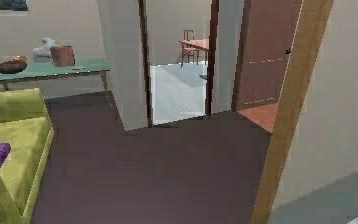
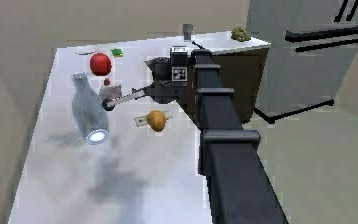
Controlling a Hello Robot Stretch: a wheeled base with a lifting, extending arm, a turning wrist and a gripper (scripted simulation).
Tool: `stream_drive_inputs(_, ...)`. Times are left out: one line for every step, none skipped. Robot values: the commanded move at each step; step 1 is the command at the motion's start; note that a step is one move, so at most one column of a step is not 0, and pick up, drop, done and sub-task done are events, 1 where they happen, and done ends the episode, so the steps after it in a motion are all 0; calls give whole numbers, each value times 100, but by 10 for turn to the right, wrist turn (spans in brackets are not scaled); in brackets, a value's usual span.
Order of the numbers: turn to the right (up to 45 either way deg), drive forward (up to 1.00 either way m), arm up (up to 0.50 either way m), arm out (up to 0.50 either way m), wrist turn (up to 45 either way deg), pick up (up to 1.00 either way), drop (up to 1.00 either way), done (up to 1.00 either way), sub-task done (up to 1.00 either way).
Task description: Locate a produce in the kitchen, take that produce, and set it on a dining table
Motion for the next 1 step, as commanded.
stream_drive_inputs(0, 0, 0, 0, 300, 0, 0, 0, 0)
